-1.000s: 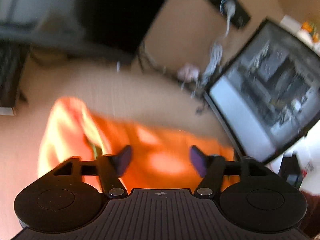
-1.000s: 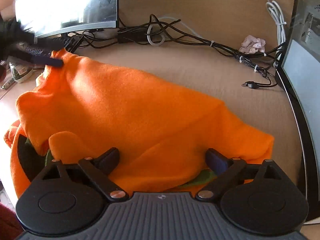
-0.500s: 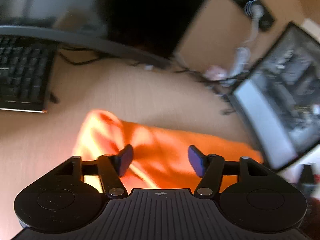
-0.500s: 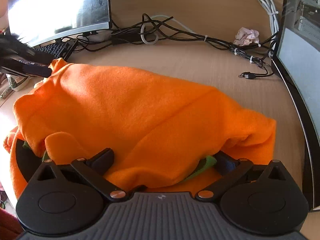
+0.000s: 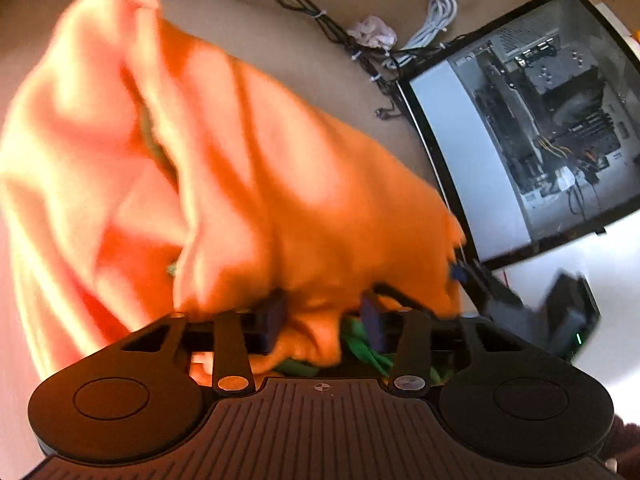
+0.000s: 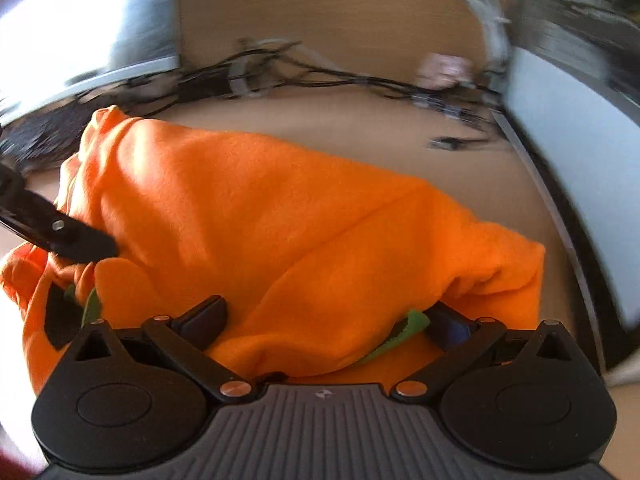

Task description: Fold clothes

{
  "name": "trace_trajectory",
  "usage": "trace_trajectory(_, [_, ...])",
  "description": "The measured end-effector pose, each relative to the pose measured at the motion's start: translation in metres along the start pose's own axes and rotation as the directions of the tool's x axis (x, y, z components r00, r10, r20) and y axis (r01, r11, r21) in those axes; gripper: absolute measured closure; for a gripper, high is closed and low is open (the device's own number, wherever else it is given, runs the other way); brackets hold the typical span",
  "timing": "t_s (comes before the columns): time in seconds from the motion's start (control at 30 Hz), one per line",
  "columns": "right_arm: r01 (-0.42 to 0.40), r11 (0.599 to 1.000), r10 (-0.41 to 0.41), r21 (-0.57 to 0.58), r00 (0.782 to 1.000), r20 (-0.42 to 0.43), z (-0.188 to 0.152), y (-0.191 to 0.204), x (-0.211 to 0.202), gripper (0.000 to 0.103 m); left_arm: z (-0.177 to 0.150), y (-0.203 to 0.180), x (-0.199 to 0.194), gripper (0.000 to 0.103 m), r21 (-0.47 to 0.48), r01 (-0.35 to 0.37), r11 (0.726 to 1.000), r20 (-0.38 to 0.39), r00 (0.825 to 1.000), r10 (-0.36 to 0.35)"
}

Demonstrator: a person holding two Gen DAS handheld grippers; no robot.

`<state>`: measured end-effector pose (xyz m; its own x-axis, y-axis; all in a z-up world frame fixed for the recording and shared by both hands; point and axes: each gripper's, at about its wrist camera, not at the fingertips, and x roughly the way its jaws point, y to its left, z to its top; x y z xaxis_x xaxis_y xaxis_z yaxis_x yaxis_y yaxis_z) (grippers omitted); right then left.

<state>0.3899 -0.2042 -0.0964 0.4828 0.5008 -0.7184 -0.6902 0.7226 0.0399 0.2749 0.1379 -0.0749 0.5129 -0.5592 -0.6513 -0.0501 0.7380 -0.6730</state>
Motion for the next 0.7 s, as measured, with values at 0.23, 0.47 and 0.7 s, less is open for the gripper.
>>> trace_trajectory(0.23, [-0.007,0.992,0.02,0.129,0.995,-0.099,0.005,0.015,-0.014,0.0,0.047,-0.054,0.041,0.079,0.25,-0.15,0.957,0.045,0.989,0.143])
trace_trajectory(0.47, [-0.207,0.968,0.215,-0.14,0.976,0.045,0.02,0.027,-0.089,0.0,0.049,-0.062,0.01,0.056,0.314,-0.242,0.918,0.145,0.968,0.206])
trace_trajectory(0.7, [0.067,0.997,-0.059,-0.047,0.985,0.164,0.032,-0.015,-0.086,0.0,0.007,-0.096,-0.027,0.048,0.282,0.001,0.96,0.155,0.987,-0.046])
